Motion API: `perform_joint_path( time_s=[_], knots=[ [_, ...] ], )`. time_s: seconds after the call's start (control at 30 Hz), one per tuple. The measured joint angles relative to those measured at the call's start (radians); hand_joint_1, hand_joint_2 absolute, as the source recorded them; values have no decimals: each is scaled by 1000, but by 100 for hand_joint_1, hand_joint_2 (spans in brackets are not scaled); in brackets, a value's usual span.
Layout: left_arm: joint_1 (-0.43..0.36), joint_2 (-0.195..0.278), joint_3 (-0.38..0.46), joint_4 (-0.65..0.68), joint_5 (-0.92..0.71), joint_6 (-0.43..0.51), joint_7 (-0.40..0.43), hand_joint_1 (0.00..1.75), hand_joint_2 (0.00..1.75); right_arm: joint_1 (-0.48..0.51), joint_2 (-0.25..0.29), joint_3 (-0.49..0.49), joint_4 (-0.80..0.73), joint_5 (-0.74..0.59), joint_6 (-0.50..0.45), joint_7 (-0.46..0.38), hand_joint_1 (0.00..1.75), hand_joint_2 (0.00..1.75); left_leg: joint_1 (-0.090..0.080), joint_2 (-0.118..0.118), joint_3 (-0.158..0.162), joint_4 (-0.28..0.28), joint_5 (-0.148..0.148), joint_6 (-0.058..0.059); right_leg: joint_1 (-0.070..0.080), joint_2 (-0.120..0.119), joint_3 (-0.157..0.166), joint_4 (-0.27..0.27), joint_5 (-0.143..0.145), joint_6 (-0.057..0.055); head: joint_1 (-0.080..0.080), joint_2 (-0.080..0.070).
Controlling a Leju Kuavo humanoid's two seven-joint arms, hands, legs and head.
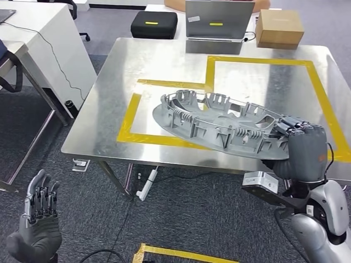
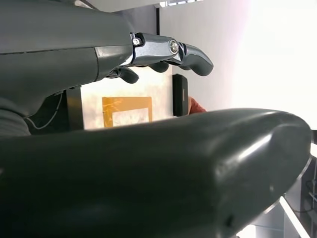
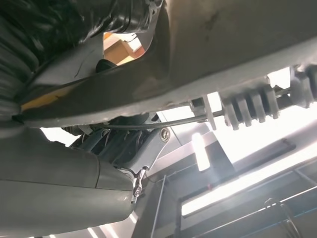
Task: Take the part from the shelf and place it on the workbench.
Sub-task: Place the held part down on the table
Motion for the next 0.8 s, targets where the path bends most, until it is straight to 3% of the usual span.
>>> perform_joint_path(
  time_s=[0.07, 0.1, 0.2, 0.27, 0.33, 0.4, 0.43, 0.47, 0.57, 0.6, 0.63, 0.73, 0.8],
  knots=[
    [0, 0, 0, 0, -1, 0, 0, 0, 0, 0, 0, 0, 0, 1, 0, 0, 175, 175, -3, -7, 47, -121, 74, 11, 1, 5, 18, -3, -18, 8, 0, 0],
    [0, 0, 0, 0, -1, 0, 0, 0, 0, 0, 0, 0, 0, 1, 0, 1, 175, 175, -5, -10, 69, -169, 83, 18, 1, 7, 23, -5, -25, 14, 0, 0],
    [-1, 0, 0, -1, -2, -2, 0, 0, 0, -4, 0, -6, 0, 4, 7, 14, 175, 175, -9, -11, 99, -219, 57, 35, 1, 8, 36, -11, -21, 32, -3, 0],
    [-1, -1, 1, 0, -1, -6, -1, 0, 0, -9, -2, -12, 4, 4, 19, 28, 175, 175, -5, -10, 122, -235, 53, 47, 1, 3, 26, 21, -21, 40, -1, 0],
    [-4, -1, 2, 0, 0, -12, 0, 0, 0, -21, -6, -21, 12, 2, 33, 41, 175, 175, -2, -9, 142, -244, 44, 57, 1, -3, -38, 119, -48, 45, 6, 0],
    [-7, -2, 2, 0, 1, -16, 0, 0, 0, -30, -10, -30, 22, 0, 44, 51, 175, 175, -3, -8, 153, -244, 30, 60, 1, -4, -128, 235, -88, 50, 9, 0],
    [-7, -2, 3, 0, 1, -17, 1, 0, 0, -33, -12, -34, 28, 0, 51, 57, 175, 175, -4, -8, 162, -244, 22, 60, 1, -4, -161, 261, -93, 51, 9, 0],
    [-8, -2, 3, 0, 1, -19, 1, 0, 0, -36, -14, -39, 35, 0, 58, 63, 175, 175, -4, -8, 175, -244, 11, 59, 1, -5, -177, 253, -77, 51, 10, 0],
    [-14, -2, 2, 2, 2, -28, 6, 0, 0, -52, -25, -52, 67, 1, 88, 91, 175, 175, -5, -7, 222, -243, -22, 52, 4, -18, -156, 92, 59, 44, 9, 0],
    [-18, -2, 2, 3, 3, -32, 9, 0, 0, -62, -29, -57, 83, 1, 98, 101, 175, 175, -6, -6, 228, -243, -29, 47, 8, -25, -145, 49, 89, 37, 8, 0],
    [-22, -2, 2, 4, 4, -36, 12, 0, 0, -72, -33, -62, 99, 3, 107, 111, 175, 175, -6, -4, 229, -244, -35, 42, 12, -29, -142, 28, 106, 29, 7, 0],
    [-36, -1, 0, 8, 6, -49, 17, 0, 0, -110, -49, -82, 152, 13, 137, 142, 175, 175, -8, 0, 226, -238, -39, 27, 14, -26, -136, 18, 104, 7, 3, 0],
    [-47, -1, -1, 10, 7, -56, 18, 0, 0, -136, -60, -97, 197, 23, 158, 162, 175, 175, -8, -1, 195, -172, -45, 18, 7, -23, -121, 10, 100, -1, 1, 0]
  ],
)
